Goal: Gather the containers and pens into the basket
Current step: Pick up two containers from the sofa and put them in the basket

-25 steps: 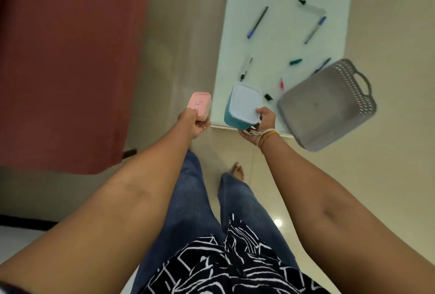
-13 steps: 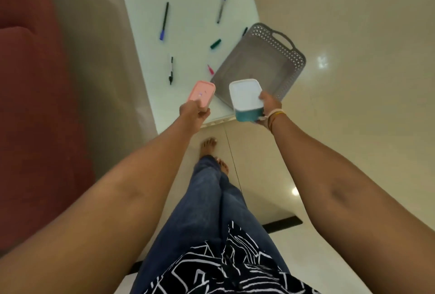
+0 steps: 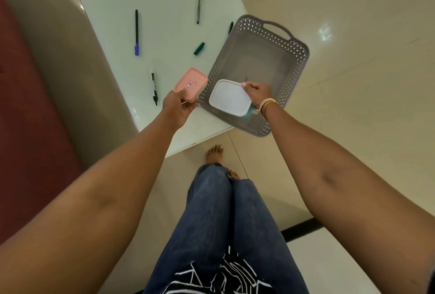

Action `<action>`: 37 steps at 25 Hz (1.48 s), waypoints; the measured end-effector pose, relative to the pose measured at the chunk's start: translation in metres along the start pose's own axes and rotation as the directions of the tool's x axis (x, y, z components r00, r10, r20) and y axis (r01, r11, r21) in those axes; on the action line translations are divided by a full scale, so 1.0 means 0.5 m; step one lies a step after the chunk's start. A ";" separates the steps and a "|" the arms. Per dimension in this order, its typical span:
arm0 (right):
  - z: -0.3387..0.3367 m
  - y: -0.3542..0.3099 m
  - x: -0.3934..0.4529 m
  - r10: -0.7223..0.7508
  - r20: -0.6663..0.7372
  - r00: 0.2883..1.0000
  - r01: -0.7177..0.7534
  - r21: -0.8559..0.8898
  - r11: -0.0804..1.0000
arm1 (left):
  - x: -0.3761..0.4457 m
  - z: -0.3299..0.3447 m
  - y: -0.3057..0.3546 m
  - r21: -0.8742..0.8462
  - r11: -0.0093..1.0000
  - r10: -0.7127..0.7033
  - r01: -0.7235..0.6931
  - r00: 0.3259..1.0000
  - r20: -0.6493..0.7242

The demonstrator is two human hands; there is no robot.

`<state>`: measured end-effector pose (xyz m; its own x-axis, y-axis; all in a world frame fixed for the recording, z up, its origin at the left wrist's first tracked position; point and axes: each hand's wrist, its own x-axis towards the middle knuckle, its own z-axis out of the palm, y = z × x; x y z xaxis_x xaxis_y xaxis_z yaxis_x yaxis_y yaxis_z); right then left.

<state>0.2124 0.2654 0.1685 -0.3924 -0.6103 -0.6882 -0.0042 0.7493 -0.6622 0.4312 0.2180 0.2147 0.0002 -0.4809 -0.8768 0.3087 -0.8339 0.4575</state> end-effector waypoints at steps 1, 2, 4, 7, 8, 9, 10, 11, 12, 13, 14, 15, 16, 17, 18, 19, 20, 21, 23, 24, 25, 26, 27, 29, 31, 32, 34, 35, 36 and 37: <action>0.010 0.009 0.014 0.009 0.007 1.000 -0.009 0.008 1.000 | 0.011 -0.001 0.000 0.010 1.000 -0.004 0.004 1.000 0.004; 0.018 0.020 0.025 0.024 0.012 1.000 -0.024 0.011 1.000 | 0.021 -0.003 -0.001 0.023 1.000 -0.007 0.007 1.000 0.011; 0.032 0.037 0.037 0.058 0.045 0.997 -0.058 0.014 0.998 | 0.038 -0.007 -0.001 0.058 0.998 -0.004 0.002 0.999 0.034; 0.044 0.032 0.030 0.073 0.016 0.997 -0.074 0.015 0.997 | 0.050 -0.001 0.002 0.101 0.995 0.001 -0.007 0.998 0.059; 0.043 0.023 0.024 0.066 -0.051 0.997 -0.065 0.026 0.998 | 0.048 0.003 0.002 0.124 0.992 0.007 -0.015 0.998 0.064; 0.039 0.006 0.015 0.064 -0.113 0.992 -0.057 0.061 0.996 | 0.042 0.010 0.003 0.161 0.987 0.018 -0.029 0.997 0.072; 0.034 -0.016 0.006 0.073 -0.137 0.988 -0.056 0.125 0.991 | 0.033 0.021 0.007 0.214 0.976 0.030 -0.048 0.996 0.087; 0.029 -0.040 -0.005 0.100 -0.104 0.989 -0.076 0.215 0.974 | 0.024 0.033 0.010 0.282 0.957 0.036 -0.064 0.994 0.104; 0.025 -0.063 -0.011 0.123 -0.036 0.992 -0.107 0.290 0.951 | 0.017 0.048 0.014 0.354 0.931 0.045 -0.086 0.991 0.123; 0.020 -0.088 -0.017 0.138 0.042 0.990 -0.144 0.330 0.933 | 0.010 0.065 0.019 0.423 0.899 0.058 -0.113 0.989 0.139; 0.017 -0.107 -0.018 0.140 0.104 0.985 -0.166 0.329 0.929 | 0.002 0.084 0.025 0.478 0.867 0.078 -0.142 0.985 0.152; 0.014 -0.126 -0.021 0.133 0.142 0.981 -0.173 0.325 0.930 | -0.003 0.103 0.032 0.511 0.842 0.100 -0.170 0.982 0.161; 0.011 -0.137 -0.019 0.127 0.156 0.980 -0.170 0.309 0.936 | -0.002 0.119 0.038 0.524 0.831 0.117 -0.190 0.979 0.169; 0.008 -0.142 -0.013 0.131 0.163 0.978 -0.176 0.297 0.939 | 0.004 0.133 0.042 0.529 0.824 0.125 -0.202 0.976 0.178; 0.006 -0.142 -0.003 0.143 0.164 0.976 -0.185 0.285 0.940 | 0.014 0.143 0.047 0.538 0.817 0.126 -0.208 0.975 0.186; 0.004 -0.142 0.006 0.159 0.168 0.973 -0.202 0.286 0.937 | 0.022 0.151 0.049 0.561 0.800 0.128 -0.215 0.973 0.191; 0.004 -0.139 0.019 0.178 0.156 0.972 -0.219 0.305 0.927 | 0.033 0.157 0.048 0.588 0.777 0.137 -0.224 0.972 0.189; 0.005 -0.133 0.035 0.201 0.125 0.972 -0.232 0.348 0.908 | 0.041 0.161 0.046 0.632 0.736 0.174 -0.245 0.969 0.173; 0.013 -0.113 0.075 0.264 -0.004 0.964 -0.233 0.456 0.859 | 0.056 0.159 0.037 0.756 0.578 0.306 -0.309 0.940 0.150; 0.020 -0.100 0.095 0.285 -0.079 0.955 -0.219 0.462 0.860 | 0.065 0.149 0.030 0.809 0.496 0.362 -0.315 0.922 0.137; 0.031 -0.085 0.114 0.301 -0.146 0.942 -0.211 0.439 0.873 | 0.079 0.134 0.022 0.851 0.431 0.388 -0.299 0.913 0.124; 0.041 -0.073 0.126 0.311 -0.196 0.930 -0.215 0.396 0.893 | 0.094 0.116 0.015 0.880 0.388 0.385 -0.273 0.916 0.114; 0.052 -0.056 0.138 0.315 -0.231 0.920 -0.225 0.345 0.911 | 0.109 0.097 0.006 0.899 0.362 0.360 -0.244 0.927 0.107; 0.071 -0.030 0.154 0.318 -0.278 0.906 -0.248 0.258 0.934 | 0.137 0.067 -0.008 0.916 0.337 0.301 -0.218 0.947 0.115; 0.083 -0.015 0.166 0.304 -0.280 0.911 -0.251 0.208 0.945 | 0.150 0.054 -0.017 0.917 0.305 0.268 -0.257 0.947 0.176; 0.083 -0.015 0.166 0.294 -0.270 0.917 -0.250 0.187 0.950 | 0.152 0.054 -0.018 0.918 0.265 0.263 -0.295 0.938 0.225; 0.077 -0.022 0.162 0.279 -0.269 0.922 -0.248 0.143 0.958 | 0.149 0.054 -0.015 0.923 0.166 0.279 -0.347 0.914 0.294; 0.070 -0.025 0.156 0.290 -0.272 0.918 -0.265 0.124 0.956 | 0.141 0.056 -0.015 0.931 0.123 0.286 -0.344 0.910 0.299; 0.061 -0.029 0.142 0.307 -0.272 0.912 -0.287 0.113 0.951 | 0.127 0.060 -0.015 0.939 0.087 0.288 -0.332 0.911 0.295; 0.052 -0.030 0.127 0.317 -0.274 0.908 -0.299 0.106 0.948 | 0.110 0.066 -0.017 0.947 0.036 0.300 -0.318 0.908 0.294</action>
<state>0.2113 0.2089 0.1270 -0.6098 -0.2457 -0.7535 0.2113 0.8659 -0.4534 0.3974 0.1894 0.1674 -0.1868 -0.7660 -0.6151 -0.8900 -0.1332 0.4361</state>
